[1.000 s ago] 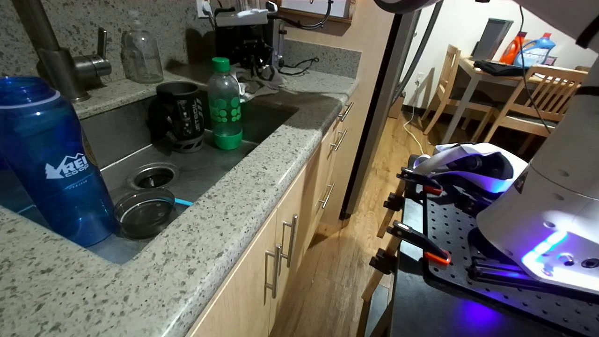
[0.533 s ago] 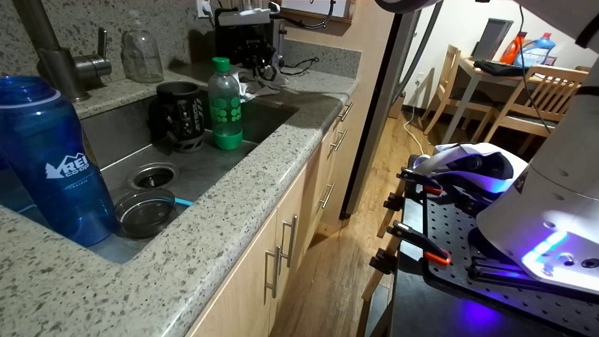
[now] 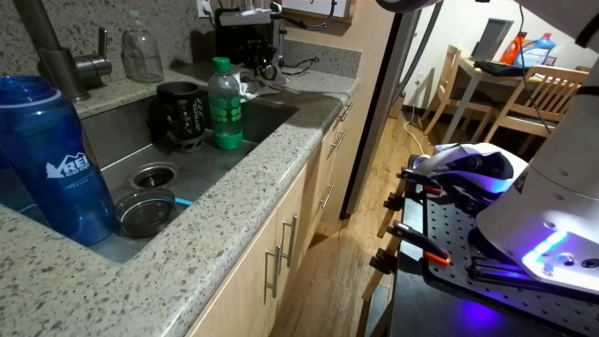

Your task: Use the cloth to wipe the right side of the counter

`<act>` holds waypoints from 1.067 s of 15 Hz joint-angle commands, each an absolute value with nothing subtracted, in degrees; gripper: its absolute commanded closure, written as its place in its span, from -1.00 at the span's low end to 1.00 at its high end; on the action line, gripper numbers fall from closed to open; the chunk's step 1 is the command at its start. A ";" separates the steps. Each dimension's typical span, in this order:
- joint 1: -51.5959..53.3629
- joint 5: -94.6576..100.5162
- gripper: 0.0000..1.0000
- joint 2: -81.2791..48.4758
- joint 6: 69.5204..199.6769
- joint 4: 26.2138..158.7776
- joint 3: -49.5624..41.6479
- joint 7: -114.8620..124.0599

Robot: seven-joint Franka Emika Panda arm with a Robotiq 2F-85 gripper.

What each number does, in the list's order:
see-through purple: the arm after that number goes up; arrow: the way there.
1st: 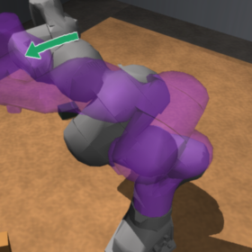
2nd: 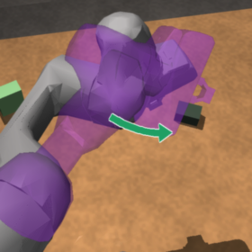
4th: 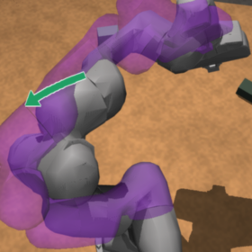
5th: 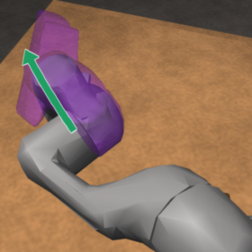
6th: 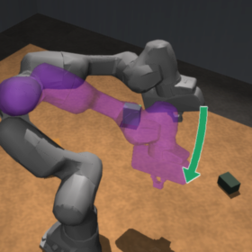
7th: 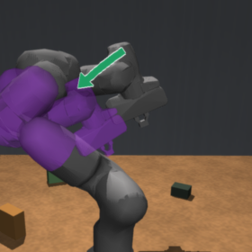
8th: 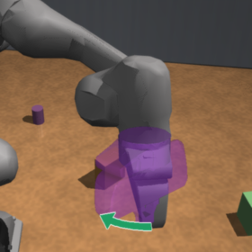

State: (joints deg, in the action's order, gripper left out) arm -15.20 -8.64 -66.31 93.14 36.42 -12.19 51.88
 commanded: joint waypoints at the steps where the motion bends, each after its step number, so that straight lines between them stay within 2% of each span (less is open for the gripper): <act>1: -16.07 -7.38 0.93 -67.50 97.81 40.53 -14.23 53.28; 16: -17.76 -6.95 0.93 -66.60 100.44 43.36 -17.64 54.92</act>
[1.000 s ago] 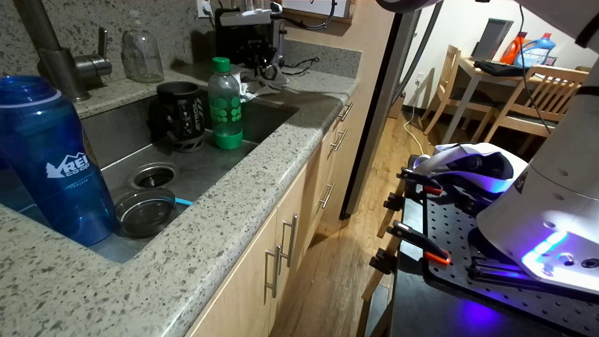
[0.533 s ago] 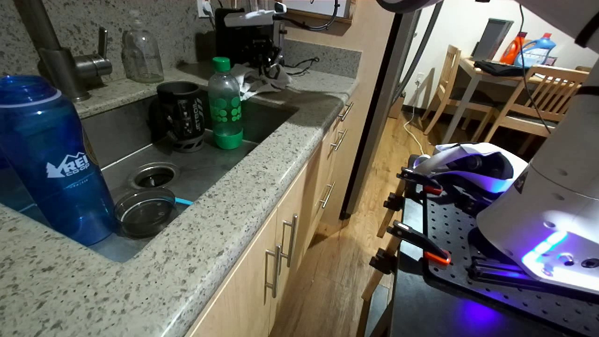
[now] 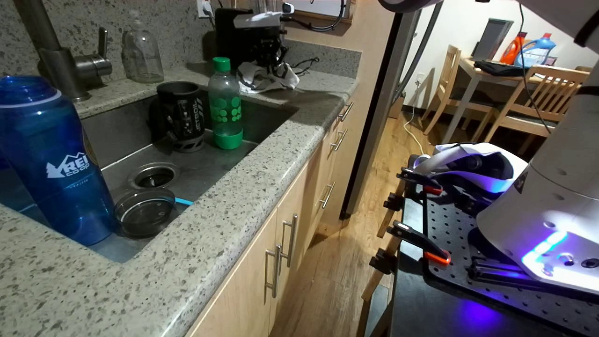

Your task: Use the cloth to wipe the right side of the counter

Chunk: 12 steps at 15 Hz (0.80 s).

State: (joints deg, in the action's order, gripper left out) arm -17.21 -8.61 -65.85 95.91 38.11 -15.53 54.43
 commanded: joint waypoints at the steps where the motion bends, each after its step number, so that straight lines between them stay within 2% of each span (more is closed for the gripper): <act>1: -17.73 -6.89 0.93 -66.39 100.73 43.80 -17.86 54.76; 6: -19.70 -11.37 0.93 -61.52 100.07 47.47 -13.41 45.99; 7: -17.92 -9.41 0.74 -64.04 97.60 41.25 -15.41 50.74; 11: -19.17 -10.54 0.74 -62.73 98.35 43.19 -13.92 47.48; 12: -19.17 -10.54 0.93 -62.69 98.42 43.28 -13.92 47.48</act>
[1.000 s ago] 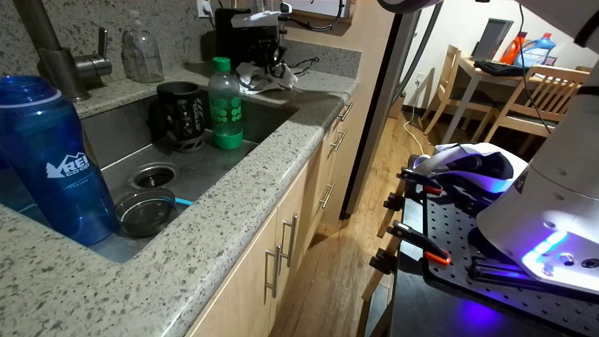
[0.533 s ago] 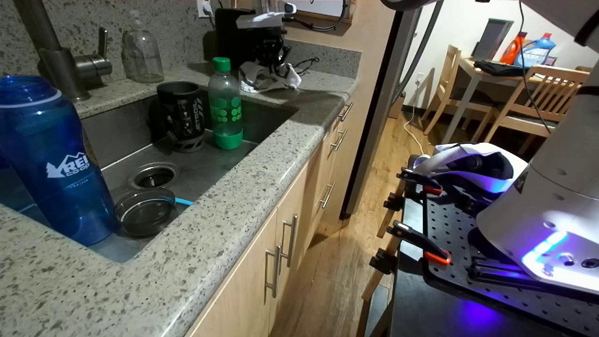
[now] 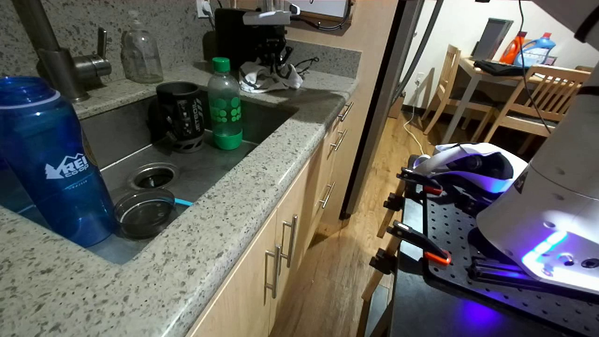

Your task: Use the cloth to wipe the right side of the counter

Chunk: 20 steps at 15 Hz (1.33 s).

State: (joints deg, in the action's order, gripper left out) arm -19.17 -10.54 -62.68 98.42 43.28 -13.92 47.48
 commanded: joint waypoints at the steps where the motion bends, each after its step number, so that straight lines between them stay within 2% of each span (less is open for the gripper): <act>1: -19.04 -10.33 0.93 -63.28 97.94 42.53 -14.03 47.81; 20: -20.76 -8.89 0.93 -68.31 92.95 41.85 -15.50 47.72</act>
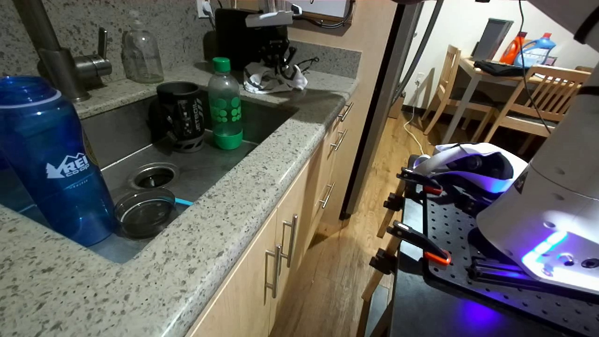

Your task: Use the cloth to wipe the right side of the counter

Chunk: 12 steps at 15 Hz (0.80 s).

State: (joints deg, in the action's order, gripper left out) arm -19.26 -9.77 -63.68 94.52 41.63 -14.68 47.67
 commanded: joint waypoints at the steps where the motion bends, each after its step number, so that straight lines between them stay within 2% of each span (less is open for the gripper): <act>1: -20.91 -8.94 0.93 -68.22 93.08 42.00 -15.52 47.68; 12: -19.77 -8.95 0.93 -64.73 98.69 47.04 -16.09 49.80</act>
